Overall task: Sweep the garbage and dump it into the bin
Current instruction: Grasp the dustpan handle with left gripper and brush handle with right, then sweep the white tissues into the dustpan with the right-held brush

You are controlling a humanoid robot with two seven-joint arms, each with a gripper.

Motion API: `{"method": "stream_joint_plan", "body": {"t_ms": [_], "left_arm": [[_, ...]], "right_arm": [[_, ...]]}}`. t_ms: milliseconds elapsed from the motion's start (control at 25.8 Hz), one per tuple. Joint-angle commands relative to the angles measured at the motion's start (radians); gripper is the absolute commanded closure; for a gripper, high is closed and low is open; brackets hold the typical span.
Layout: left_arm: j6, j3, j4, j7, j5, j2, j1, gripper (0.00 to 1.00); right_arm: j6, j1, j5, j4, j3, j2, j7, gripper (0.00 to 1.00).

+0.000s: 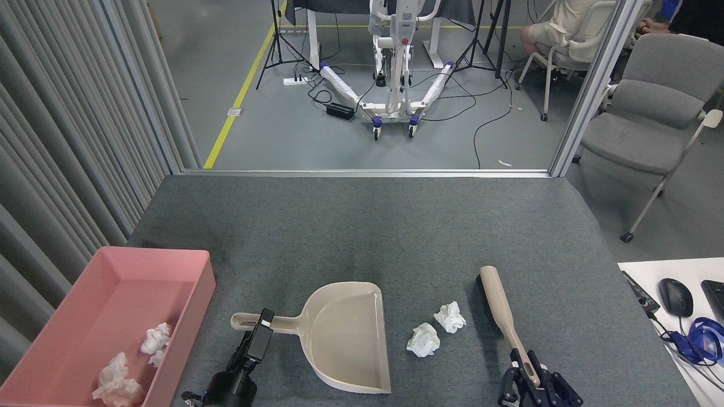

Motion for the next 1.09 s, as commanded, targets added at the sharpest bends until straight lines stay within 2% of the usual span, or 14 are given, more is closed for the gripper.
{"method": "stream_joint_plan", "body": {"t_ms": [0,233,310,427,620,931,1047], "left_arm": [[0.002,0.0,0.019,0.001,0.002,-0.011,-0.009,0.12],[-0.001,0.0,0.033,0.022,0.0,-0.022,-0.014,0.22],[-0.001,0.0,0.035,0.028,0.0,-0.024,-0.017,0.26],[-0.001,0.005,0.047,0.03,0.0,-0.025,-0.026,0.27],[-0.002,0.005,0.055,0.053,-0.001,-0.024,-0.029,0.33],[-0.032,0.005,0.055,0.055,-0.003,-0.021,-0.028,0.42],[-0.039,0.006,0.055,0.062,-0.006,-0.021,-0.028,0.45]], "right_arm": [[-0.019,0.002,0.0,-0.002,0.001,0.0,-0.003,1.0],[-0.064,0.028,0.002,-0.056,0.002,0.005,0.004,1.0],[-0.074,0.051,0.002,-0.093,0.008,0.011,0.011,1.0],[-0.084,0.086,0.003,-0.134,0.019,0.043,0.044,1.0],[-0.093,0.16,0.015,-0.191,0.018,0.051,0.058,1.0],[-0.134,0.172,0.037,-0.185,0.057,0.051,0.098,1.0],[-0.146,0.172,0.041,-0.186,0.114,0.076,0.115,1.0]]}}
